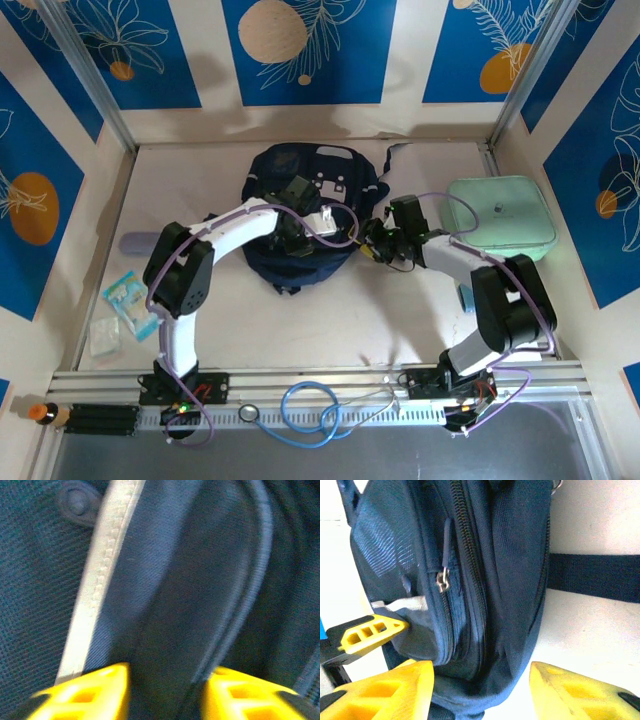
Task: Pack the student bag
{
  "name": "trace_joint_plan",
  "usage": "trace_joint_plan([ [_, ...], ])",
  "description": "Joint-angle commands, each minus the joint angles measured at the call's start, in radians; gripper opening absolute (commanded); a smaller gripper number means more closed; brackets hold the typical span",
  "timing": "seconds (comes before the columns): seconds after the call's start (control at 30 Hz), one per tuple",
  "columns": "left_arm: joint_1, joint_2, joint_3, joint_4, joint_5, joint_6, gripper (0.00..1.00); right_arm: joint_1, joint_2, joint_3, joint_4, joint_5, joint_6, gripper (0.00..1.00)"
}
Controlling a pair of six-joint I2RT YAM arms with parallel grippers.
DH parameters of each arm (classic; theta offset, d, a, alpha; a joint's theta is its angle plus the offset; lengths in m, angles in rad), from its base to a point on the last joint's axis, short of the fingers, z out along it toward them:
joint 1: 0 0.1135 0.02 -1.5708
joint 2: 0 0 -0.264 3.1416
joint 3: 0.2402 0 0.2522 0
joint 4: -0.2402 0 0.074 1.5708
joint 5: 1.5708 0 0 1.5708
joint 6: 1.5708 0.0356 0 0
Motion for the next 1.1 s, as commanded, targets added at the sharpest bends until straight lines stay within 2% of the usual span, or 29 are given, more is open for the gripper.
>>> trace_joint_plan([
  [0.0, 0.000, 0.005, 0.059, -0.019, -0.005, 0.009, 0.30, -0.012, -0.067, -0.011, -0.038, -0.001, -0.045, 0.54],
  [0.27, 0.000, -0.082, 0.022, 0.000, 0.054, 0.003, 0.11, -0.036, -0.107, -0.005, -0.071, 0.019, -0.090, 0.54],
  [0.47, 0.004, -0.242, -0.118, 0.173, 0.118, -0.061, 0.05, -0.047, -0.121, -0.002, -0.050, 0.016, -0.117, 0.54],
  [0.77, 0.023, -0.430, -0.343, 0.420, 0.186, -0.201, 0.03, -0.084, -0.010, 0.130, 0.006, -0.044, -0.219, 0.59],
  [0.87, 0.032, -0.446, -0.350, 0.408, 0.201, -0.214, 0.03, -0.094, 0.041, 0.216, -0.030, -0.036, -0.272, 0.58],
  [1.07, 0.042, -0.479, -0.363, 0.406, 0.223, -0.216, 0.03, -0.123, 0.192, 0.356, -0.048, -0.114, -0.352, 0.55],
])
